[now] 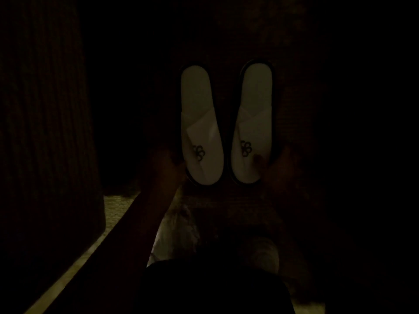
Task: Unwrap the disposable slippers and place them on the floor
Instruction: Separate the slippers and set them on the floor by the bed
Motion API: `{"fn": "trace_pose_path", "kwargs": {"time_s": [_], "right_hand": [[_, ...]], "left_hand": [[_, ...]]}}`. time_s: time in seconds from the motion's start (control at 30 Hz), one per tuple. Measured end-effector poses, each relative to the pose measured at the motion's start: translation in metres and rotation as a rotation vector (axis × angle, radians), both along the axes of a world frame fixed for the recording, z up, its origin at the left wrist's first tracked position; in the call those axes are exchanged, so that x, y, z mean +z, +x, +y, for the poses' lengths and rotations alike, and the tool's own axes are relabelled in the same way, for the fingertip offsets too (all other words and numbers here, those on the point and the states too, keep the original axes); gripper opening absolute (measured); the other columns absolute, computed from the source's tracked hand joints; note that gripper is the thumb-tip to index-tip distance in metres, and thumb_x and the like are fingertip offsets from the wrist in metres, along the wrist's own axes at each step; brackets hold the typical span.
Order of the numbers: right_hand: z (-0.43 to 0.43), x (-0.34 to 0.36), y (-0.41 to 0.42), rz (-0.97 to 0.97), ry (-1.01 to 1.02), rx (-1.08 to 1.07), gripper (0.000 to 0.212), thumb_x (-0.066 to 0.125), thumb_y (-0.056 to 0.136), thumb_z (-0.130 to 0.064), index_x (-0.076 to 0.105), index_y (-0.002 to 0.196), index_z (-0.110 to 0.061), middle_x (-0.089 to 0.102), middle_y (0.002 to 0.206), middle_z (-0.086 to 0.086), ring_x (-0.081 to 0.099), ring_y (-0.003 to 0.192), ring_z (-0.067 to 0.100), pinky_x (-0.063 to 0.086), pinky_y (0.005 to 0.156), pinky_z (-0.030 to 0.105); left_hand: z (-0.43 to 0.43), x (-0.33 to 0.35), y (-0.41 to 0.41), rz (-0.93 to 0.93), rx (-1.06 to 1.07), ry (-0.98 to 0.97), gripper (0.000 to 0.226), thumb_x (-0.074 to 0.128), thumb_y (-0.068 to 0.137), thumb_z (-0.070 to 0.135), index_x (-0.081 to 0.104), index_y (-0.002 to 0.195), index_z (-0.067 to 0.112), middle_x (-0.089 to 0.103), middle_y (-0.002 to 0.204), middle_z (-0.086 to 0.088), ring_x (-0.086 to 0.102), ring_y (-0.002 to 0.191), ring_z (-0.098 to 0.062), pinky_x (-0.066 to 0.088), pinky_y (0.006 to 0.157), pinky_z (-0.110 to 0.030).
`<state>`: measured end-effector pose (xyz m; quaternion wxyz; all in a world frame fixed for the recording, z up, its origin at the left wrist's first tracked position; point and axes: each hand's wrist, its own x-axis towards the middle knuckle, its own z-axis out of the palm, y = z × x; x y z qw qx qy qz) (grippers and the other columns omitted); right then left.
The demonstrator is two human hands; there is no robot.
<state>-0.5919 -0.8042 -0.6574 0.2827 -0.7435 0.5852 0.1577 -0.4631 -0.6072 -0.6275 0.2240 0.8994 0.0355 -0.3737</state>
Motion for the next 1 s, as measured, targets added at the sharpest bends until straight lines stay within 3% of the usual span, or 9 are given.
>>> {"fn": "trace_pose_path", "kwargs": {"time_s": [0.1,0.17,0.27,0.37,0.43,0.57,0.67,0.83,1.0], "right_hand": [[0.002,0.009,0.005,-0.024,-0.186,0.266,0.072,0.064,0.083,-0.041,0.036,0.143,-0.014,0.039,0.144,0.023,0.036,0.130,0.043,0.029,0.107,0.059],[0.006,0.012,0.005,-0.080,-0.198,0.485,0.073,0.061,0.085,-0.044,0.032,0.147,-0.021,0.035,0.149,0.022,0.036,0.133,0.042,0.023,0.110,0.055],[0.011,0.008,0.000,-0.131,-0.107,0.664,0.081,0.061,0.083,-0.045,0.023,0.150,-0.022,0.012,0.159,0.019,0.021,0.143,0.041,0.012,0.115,0.050],[0.013,0.007,-0.003,-0.086,-0.084,0.679,0.087,0.070,0.080,-0.035,0.022,0.151,-0.022,0.007,0.160,0.018,0.017,0.145,0.040,0.012,0.116,0.050],[0.017,0.009,-0.005,-0.095,-0.190,0.739,0.086,0.074,0.074,-0.032,0.034,0.147,-0.014,0.023,0.155,0.024,0.031,0.139,0.042,0.024,0.111,0.054],[0.026,0.005,-0.013,-0.080,-0.200,0.736,0.095,0.081,0.067,-0.033,0.033,0.146,-0.014,0.028,0.152,0.027,0.032,0.139,0.041,0.025,0.111,0.055],[0.027,0.003,-0.017,-0.105,-0.275,0.770,0.095,0.086,0.060,-0.031,0.042,0.141,-0.008,0.038,0.145,0.031,0.039,0.133,0.044,0.028,0.109,0.057],[0.030,0.002,-0.019,-0.127,-0.262,0.767,0.091,0.081,0.064,-0.029,0.040,0.142,-0.009,0.031,0.150,0.028,0.033,0.135,0.041,0.041,0.098,0.063],[0.032,-0.003,-0.024,-0.056,-0.151,0.734,0.096,0.079,0.071,-0.031,0.026,0.150,-0.020,0.018,0.158,0.021,0.024,0.142,0.043,0.029,0.111,0.057]], "left_hand": [[-0.021,0.012,0.006,-0.270,-0.172,-0.124,0.052,0.060,0.088,0.028,0.046,0.136,0.014,0.049,0.138,-0.016,0.051,0.121,-0.032,0.046,0.097,-0.047],[-0.036,0.019,-0.001,-0.272,-0.334,-0.170,0.068,0.060,0.090,0.028,0.025,0.148,0.024,0.022,0.156,-0.016,0.039,0.134,-0.030,0.040,0.104,-0.042],[-0.033,-0.001,-0.027,-0.160,-0.614,-0.114,0.080,0.064,0.087,0.024,0.015,0.149,0.031,-0.003,0.160,-0.018,0.039,0.135,-0.033,0.045,0.100,-0.044],[-0.022,-0.020,-0.041,-0.168,-0.632,-0.136,0.091,0.071,0.079,0.012,0.012,0.139,0.045,0.000,0.159,-0.018,0.051,0.124,-0.039,0.053,0.087,-0.052],[-0.018,-0.024,-0.044,-0.168,-0.626,-0.166,0.091,0.072,0.078,0.009,0.011,0.134,0.047,0.007,0.159,-0.017,0.047,0.129,-0.038,0.053,0.087,-0.052],[-0.018,-0.010,-0.048,-0.150,-0.624,-0.103,0.086,0.065,0.085,0.013,0.012,0.145,0.044,0.010,0.160,-0.010,0.048,0.130,-0.031,0.054,0.087,-0.041],[-0.020,-0.001,-0.053,-0.223,-0.637,-0.023,0.078,0.063,0.088,0.018,0.016,0.148,0.033,0.017,0.159,-0.008,0.060,0.116,-0.025,0.053,0.076,-0.032],[-0.012,-0.002,-0.058,-0.141,-0.574,-0.072,0.078,0.057,0.091,0.014,0.010,0.149,0.035,0.013,0.160,-0.003,0.051,0.128,-0.025,0.053,0.088,-0.037],[-0.007,-0.004,-0.062,-0.140,-0.610,-0.044,0.075,0.055,0.092,0.016,0.010,0.149,0.035,0.013,0.160,0.001,0.052,0.127,-0.021,0.051,0.084,-0.031]]}}
